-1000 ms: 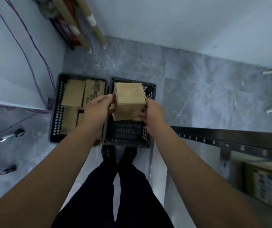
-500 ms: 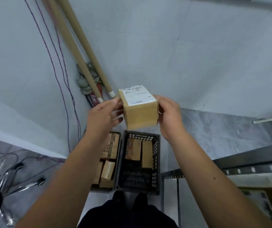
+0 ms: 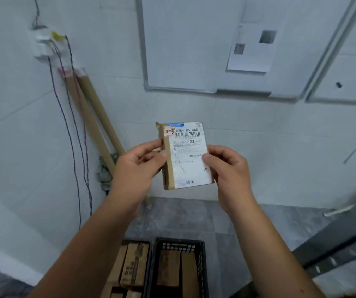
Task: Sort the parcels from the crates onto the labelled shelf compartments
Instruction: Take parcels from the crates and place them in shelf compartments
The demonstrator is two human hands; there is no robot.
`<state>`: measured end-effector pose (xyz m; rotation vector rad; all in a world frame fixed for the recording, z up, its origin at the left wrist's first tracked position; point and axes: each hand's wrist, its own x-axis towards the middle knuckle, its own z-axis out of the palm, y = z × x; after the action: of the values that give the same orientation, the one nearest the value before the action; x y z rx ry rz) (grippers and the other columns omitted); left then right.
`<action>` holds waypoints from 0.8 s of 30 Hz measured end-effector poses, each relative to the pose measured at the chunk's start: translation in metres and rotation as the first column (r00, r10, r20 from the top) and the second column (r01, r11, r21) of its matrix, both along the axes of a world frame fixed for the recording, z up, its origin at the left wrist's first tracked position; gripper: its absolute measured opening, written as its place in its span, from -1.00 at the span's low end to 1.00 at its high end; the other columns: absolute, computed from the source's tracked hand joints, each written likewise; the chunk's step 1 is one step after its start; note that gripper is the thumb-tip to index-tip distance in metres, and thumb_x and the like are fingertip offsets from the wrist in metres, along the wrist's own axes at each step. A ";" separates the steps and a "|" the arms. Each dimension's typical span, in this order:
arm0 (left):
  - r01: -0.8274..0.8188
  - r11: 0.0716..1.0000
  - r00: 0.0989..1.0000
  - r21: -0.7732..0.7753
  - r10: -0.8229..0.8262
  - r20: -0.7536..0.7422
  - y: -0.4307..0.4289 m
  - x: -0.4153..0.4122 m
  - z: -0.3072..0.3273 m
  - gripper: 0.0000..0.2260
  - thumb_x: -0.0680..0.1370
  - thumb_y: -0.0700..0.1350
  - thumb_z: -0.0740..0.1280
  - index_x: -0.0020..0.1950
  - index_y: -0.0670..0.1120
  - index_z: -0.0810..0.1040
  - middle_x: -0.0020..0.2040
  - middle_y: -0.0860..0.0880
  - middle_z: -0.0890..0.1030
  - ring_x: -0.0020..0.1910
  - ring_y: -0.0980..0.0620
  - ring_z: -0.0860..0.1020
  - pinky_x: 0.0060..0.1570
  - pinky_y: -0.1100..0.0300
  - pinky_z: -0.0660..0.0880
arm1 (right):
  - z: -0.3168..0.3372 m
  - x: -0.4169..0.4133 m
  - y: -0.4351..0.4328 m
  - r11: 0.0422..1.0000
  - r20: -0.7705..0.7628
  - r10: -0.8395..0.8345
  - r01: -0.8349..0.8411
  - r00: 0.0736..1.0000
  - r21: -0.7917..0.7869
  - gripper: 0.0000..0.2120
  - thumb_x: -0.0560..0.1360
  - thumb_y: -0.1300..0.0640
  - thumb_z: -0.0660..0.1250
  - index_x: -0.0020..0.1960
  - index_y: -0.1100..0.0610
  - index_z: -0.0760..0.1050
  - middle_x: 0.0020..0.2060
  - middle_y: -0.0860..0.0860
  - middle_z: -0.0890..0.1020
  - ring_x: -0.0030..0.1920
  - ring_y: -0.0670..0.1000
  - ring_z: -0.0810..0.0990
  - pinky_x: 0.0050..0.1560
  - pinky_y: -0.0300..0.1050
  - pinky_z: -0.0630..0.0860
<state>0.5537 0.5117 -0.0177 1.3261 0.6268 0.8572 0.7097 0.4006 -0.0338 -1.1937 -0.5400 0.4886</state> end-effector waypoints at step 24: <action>0.243 0.969 0.970 0.052 -0.241 -0.044 -0.021 0.018 -0.002 -0.70 0.61 -0.33 0.37 0.23 0.01 0.68 0.09 0.11 0.75 0.07 0.14 0.72 -0.03 0.22 0.67 | -0.012 -0.012 -0.056 0.973 0.027 -0.230 0.230 0.973 -0.025 -0.84 0.54 0.39 0.38 -0.01 0.18 0.65 -0.02 0.11 0.77 -0.02 0.05 0.73 -0.06 -0.02 0.61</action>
<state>0.5712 0.4902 -0.0196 1.4394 0.4597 0.6567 0.6976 0.3444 -0.0461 -1.2721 -0.4093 0.2848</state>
